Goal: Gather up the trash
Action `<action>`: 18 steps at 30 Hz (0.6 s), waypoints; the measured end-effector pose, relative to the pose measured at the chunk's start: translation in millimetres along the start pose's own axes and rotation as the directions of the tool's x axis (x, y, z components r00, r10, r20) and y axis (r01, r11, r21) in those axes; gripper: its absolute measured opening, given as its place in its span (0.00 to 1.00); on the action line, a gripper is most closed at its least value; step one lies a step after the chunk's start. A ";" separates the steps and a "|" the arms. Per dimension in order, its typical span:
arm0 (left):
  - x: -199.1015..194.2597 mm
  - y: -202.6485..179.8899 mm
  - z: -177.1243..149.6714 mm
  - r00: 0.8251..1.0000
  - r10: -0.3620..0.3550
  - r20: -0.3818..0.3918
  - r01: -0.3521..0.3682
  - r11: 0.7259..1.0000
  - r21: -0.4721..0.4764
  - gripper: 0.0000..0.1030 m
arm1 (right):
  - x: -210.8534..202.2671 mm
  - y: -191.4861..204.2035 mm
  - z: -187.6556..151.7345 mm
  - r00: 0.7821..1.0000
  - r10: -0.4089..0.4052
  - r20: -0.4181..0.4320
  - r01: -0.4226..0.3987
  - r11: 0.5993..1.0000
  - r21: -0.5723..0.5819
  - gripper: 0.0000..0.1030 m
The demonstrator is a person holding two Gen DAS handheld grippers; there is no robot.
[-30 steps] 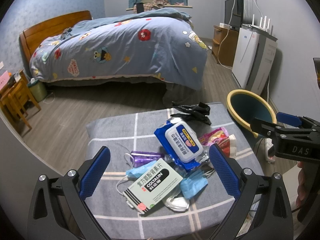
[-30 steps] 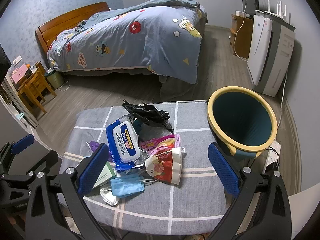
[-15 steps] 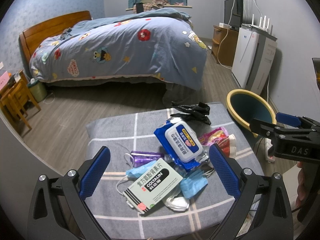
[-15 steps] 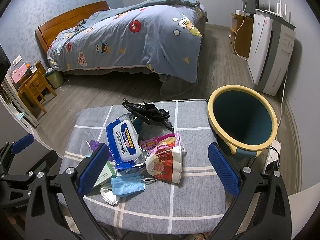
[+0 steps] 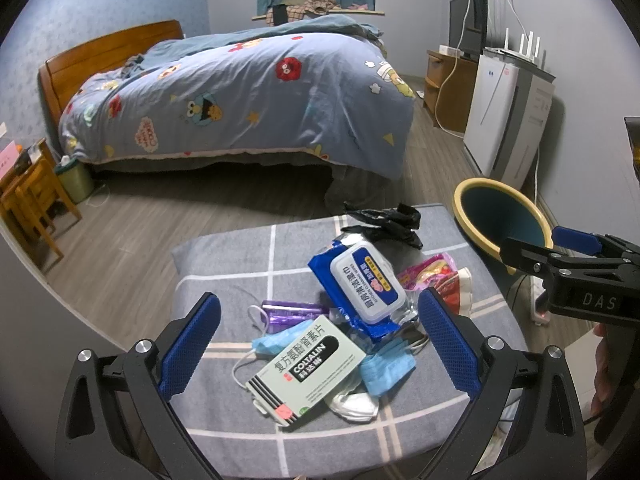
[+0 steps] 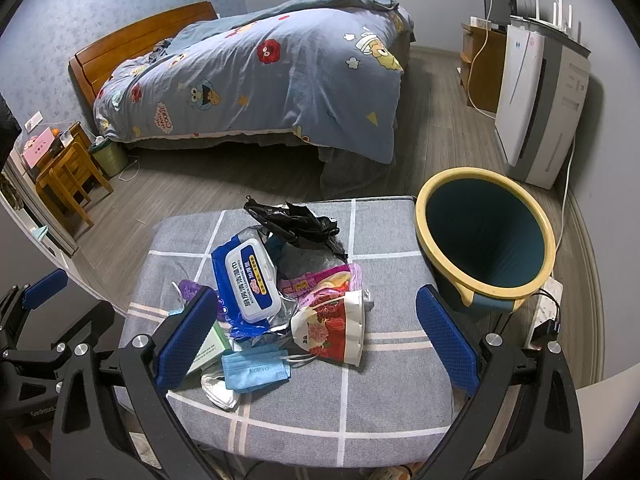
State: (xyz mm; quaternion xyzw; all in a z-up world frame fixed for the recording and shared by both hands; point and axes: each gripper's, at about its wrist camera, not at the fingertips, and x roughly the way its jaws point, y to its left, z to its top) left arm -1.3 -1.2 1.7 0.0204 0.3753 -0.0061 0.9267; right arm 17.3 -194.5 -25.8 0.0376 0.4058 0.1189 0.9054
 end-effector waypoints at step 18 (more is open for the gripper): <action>9.3 18.3 3.2 0.997 -0.070 -0.011 0.070 0.996 -0.063 0.95 | 6.9 -0.5 -1.5 0.990 -0.141 -0.009 0.141 0.990 0.007 0.95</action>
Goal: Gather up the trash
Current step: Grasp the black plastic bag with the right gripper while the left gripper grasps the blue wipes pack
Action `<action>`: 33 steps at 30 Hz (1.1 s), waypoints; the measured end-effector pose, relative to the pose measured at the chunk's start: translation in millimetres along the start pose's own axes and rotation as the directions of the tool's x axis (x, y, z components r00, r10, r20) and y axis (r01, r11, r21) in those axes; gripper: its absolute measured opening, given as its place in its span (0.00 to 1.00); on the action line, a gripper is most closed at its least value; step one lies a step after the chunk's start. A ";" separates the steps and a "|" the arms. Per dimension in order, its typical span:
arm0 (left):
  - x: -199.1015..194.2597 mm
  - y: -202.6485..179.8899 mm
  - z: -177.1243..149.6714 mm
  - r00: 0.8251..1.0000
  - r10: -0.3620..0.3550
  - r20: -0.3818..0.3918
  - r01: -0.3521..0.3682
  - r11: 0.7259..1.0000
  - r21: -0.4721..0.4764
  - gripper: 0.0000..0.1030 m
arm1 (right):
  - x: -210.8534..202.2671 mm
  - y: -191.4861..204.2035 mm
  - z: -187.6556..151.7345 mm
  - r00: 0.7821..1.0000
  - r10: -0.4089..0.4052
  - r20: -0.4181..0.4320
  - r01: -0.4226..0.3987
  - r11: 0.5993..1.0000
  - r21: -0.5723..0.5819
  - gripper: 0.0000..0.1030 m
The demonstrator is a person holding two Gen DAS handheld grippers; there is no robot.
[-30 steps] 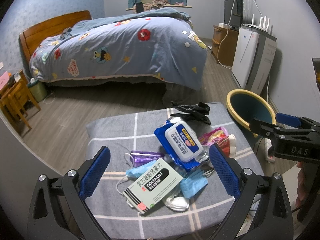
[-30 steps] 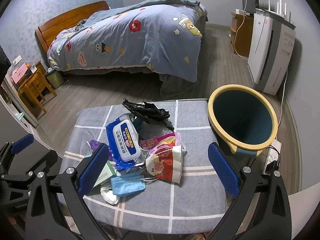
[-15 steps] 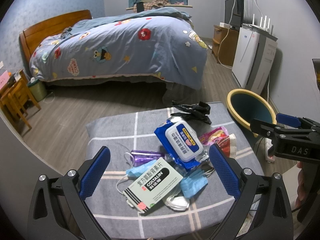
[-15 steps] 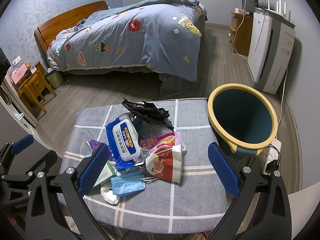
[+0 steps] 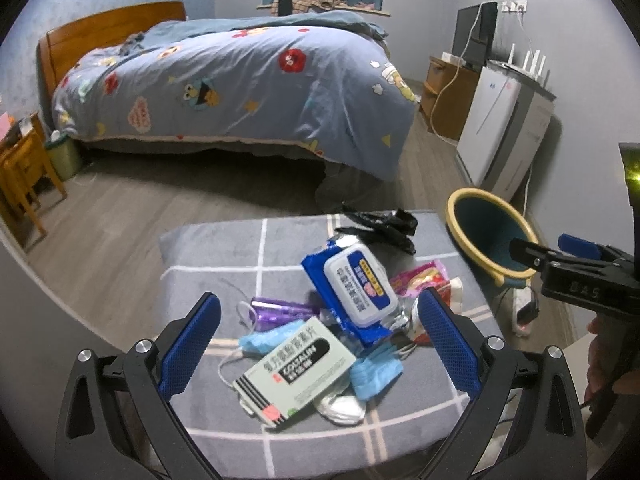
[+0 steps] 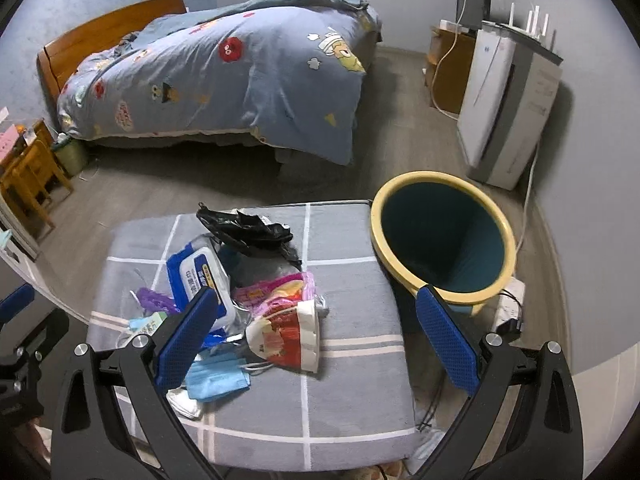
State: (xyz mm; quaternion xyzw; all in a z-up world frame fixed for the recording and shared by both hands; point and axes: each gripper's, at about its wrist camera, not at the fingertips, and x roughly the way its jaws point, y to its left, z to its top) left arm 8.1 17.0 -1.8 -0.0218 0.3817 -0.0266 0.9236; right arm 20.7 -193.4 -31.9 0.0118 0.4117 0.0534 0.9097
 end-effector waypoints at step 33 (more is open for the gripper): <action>101.2 65.5 62.9 0.995 0.067 -0.076 -0.072 0.995 -0.065 0.95 | 112.2 48.0 59.3 0.989 0.117 -0.090 -0.142 0.924 -0.356 0.94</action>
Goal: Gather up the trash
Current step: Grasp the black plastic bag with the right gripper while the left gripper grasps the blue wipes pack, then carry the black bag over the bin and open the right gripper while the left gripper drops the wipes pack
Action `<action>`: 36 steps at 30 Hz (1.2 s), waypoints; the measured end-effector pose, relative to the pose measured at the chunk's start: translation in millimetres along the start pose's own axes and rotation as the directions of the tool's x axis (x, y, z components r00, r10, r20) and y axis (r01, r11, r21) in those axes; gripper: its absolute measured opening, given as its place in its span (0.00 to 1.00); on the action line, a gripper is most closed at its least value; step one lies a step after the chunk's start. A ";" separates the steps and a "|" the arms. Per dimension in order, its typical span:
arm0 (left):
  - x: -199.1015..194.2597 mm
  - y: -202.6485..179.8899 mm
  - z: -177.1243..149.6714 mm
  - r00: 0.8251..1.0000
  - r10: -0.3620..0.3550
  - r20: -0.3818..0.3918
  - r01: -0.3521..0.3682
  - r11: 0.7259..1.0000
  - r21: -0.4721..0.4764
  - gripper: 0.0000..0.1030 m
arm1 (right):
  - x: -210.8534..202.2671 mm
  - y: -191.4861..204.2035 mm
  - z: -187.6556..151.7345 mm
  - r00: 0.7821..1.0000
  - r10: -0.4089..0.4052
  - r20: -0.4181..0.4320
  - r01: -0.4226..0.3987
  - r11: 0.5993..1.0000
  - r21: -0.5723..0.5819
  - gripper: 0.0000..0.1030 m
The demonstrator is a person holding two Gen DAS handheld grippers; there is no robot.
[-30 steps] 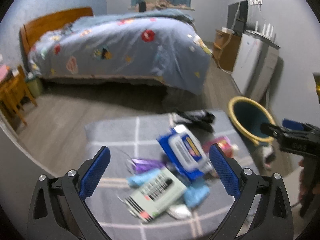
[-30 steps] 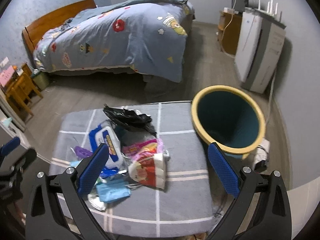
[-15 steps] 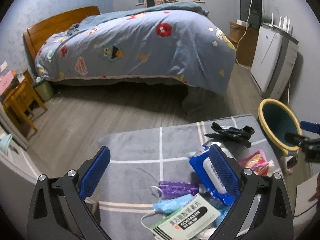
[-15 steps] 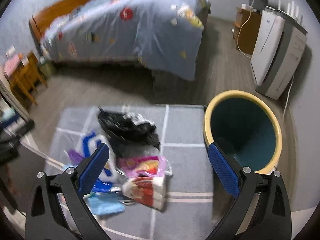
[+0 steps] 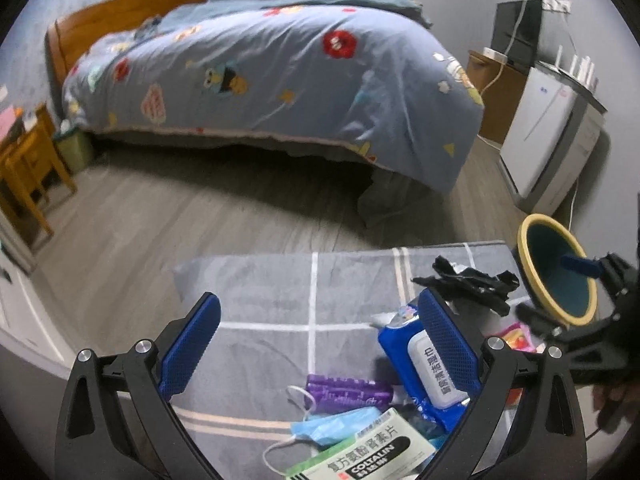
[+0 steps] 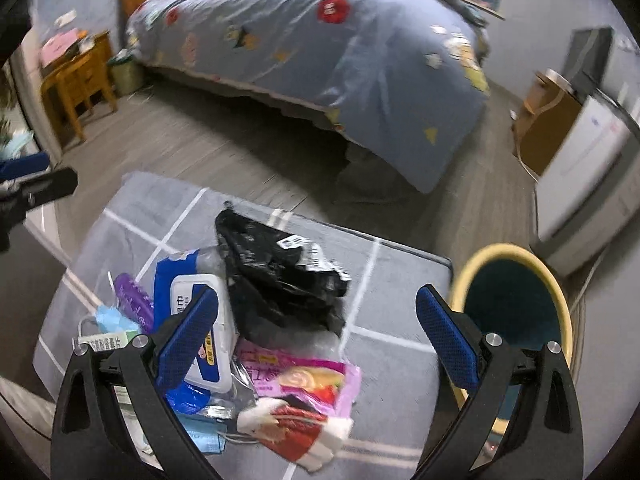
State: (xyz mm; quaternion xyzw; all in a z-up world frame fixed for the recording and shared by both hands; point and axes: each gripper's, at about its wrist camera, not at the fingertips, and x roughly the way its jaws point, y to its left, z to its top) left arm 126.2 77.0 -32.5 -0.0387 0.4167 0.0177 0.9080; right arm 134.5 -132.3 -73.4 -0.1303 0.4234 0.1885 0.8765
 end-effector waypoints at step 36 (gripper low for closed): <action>83.0 -113.8 -50.6 0.974 -0.030 -0.223 0.037 0.999 0.032 0.95 | -79.0 -76.7 3.0 0.999 0.018 0.035 -0.027 0.954 0.298 0.25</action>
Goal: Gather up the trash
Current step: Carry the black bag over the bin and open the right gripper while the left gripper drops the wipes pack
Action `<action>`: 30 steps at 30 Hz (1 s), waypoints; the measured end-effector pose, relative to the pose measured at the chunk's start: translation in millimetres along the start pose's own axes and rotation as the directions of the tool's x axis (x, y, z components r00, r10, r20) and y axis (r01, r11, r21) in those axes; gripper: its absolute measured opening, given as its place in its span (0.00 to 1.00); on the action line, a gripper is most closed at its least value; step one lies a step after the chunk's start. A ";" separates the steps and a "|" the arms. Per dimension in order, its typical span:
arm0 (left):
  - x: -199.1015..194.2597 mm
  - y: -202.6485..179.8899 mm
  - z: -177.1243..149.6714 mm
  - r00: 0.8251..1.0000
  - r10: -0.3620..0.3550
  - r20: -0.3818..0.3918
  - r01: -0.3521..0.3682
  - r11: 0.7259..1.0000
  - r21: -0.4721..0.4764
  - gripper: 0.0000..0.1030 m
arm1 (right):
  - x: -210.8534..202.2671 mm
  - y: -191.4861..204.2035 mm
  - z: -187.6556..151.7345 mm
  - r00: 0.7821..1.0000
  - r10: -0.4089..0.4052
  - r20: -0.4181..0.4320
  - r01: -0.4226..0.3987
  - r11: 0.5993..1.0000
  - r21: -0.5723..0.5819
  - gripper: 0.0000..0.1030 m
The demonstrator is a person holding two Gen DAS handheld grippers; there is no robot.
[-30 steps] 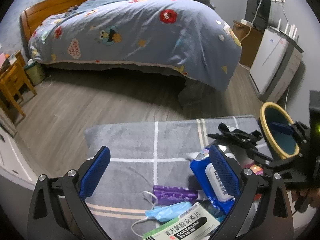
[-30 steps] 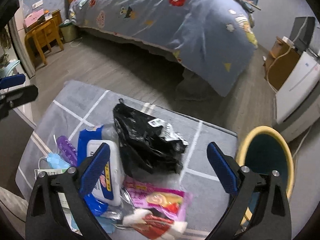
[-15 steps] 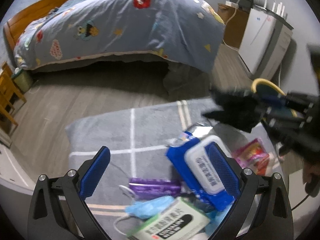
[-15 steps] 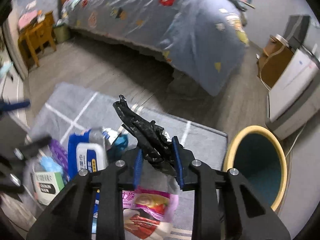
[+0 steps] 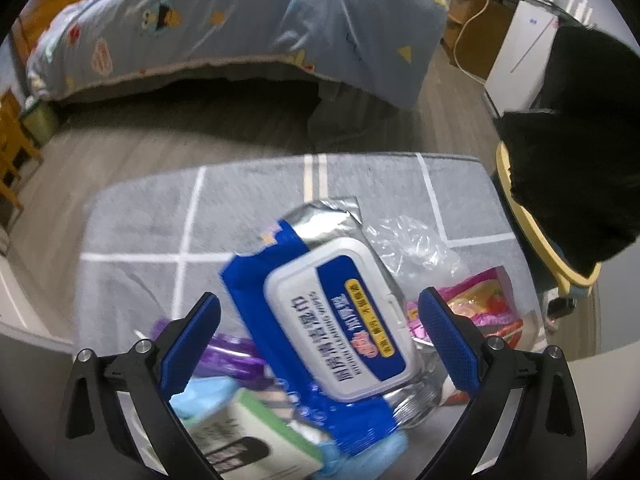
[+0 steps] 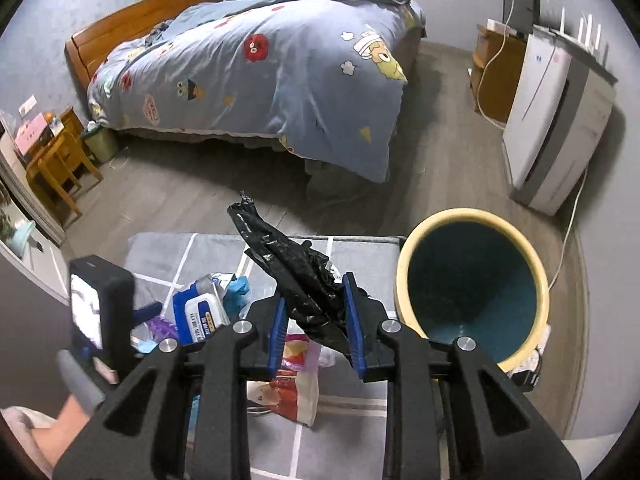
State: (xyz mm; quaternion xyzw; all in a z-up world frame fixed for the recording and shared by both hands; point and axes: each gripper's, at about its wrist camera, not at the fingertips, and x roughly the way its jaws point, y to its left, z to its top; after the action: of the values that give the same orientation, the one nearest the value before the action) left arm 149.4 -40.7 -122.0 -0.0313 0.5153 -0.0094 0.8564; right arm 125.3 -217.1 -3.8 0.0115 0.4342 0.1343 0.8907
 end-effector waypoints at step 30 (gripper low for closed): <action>-49.0 -26.7 16.3 0.970 0.034 0.239 -0.072 0.986 0.152 0.82 | -13.6 -40.0 3.4 0.997 0.043 0.070 -0.044 0.999 0.002 0.25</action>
State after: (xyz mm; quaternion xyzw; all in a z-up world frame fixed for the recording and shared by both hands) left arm 141.2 -64.2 -69.5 0.0502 0.4082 -0.0240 0.9112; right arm 129.2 -258.7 3.3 0.0275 0.4026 0.1524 0.9022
